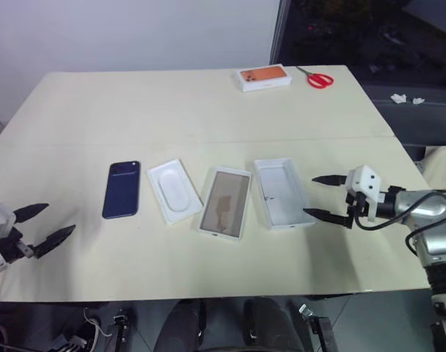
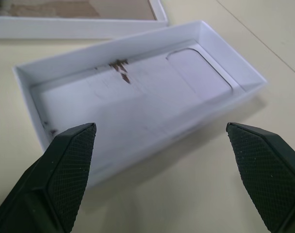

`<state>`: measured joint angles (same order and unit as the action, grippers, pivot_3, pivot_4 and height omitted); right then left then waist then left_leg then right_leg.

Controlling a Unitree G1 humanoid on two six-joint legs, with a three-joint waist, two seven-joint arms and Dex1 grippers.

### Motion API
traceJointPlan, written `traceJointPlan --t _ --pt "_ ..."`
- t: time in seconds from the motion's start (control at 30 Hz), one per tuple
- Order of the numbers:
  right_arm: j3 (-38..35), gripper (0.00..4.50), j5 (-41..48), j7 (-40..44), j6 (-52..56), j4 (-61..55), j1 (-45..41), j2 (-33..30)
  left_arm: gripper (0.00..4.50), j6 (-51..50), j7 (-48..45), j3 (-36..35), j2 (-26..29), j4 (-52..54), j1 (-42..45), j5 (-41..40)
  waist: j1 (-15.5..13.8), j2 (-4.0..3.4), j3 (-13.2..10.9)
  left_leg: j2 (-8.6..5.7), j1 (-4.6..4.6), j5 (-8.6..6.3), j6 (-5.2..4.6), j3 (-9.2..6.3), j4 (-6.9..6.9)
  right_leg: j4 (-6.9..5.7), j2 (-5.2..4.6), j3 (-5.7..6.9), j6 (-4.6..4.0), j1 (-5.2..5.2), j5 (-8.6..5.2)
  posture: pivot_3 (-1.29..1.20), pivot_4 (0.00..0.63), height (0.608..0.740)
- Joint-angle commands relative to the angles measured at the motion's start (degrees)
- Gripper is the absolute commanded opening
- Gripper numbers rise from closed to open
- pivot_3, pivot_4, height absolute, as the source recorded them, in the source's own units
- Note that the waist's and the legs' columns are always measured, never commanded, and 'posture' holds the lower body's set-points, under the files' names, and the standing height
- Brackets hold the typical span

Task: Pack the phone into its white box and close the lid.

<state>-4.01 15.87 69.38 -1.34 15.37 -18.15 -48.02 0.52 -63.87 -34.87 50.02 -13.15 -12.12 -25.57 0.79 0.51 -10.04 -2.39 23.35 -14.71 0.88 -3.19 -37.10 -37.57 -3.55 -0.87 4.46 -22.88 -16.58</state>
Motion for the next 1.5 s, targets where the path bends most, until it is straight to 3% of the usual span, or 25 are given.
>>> traceJointPlan --t 0.03,0.97,1.37,1.5 --pt "-1.85 4.49 0.29 0.73 -2.15 1.05 -0.94 -1.01 4.50 1.96 -0.47 -2.45 0.62 -1.38 -0.50 -0.22 0.02 0.00 0.00 0.00 0.00 0.00 0.00 0.00 0.00 0.00 0.00 0.00 0.00 0.00 0.00 0.00 0.150 0.740" --pt "-4.99 4.49 5.05 5.70 2.11 1.23 0.47 -1.28 4.50 -0.38 0.40 0.71 -0.91 -0.93 4.59 -1.18 -0.04 -0.01 0.00 0.00 0.00 0.00 0.00 0.01 -0.01 0.00 0.00 0.00 0.01 0.01 0.00 0.00 0.150 0.740" --pt "-2.72 4.49 7.43 1.46 14.36 -8.05 -2.84 0.66 4.50 -24.98 3.27 2.53 1.65 8.55 9.11 -8.38 -0.02 -0.01 0.01 0.00 0.00 0.00 0.00 0.00 -0.02 -0.02 0.00 0.00 0.01 0.00 0.01 0.00 0.150 0.740" --pt "-0.01 4.49 7.24 -0.42 16.74 -13.77 -7.17 2.36 4.50 -39.10 10.80 3.91 -1.19 15.44 13.86 -15.70 -0.01 -0.03 0.00 0.00 0.00 0.00 0.00 0.00 -0.02 -0.03 0.01 -0.01 0.02 -0.02 0.01 0.00 0.150 0.740"
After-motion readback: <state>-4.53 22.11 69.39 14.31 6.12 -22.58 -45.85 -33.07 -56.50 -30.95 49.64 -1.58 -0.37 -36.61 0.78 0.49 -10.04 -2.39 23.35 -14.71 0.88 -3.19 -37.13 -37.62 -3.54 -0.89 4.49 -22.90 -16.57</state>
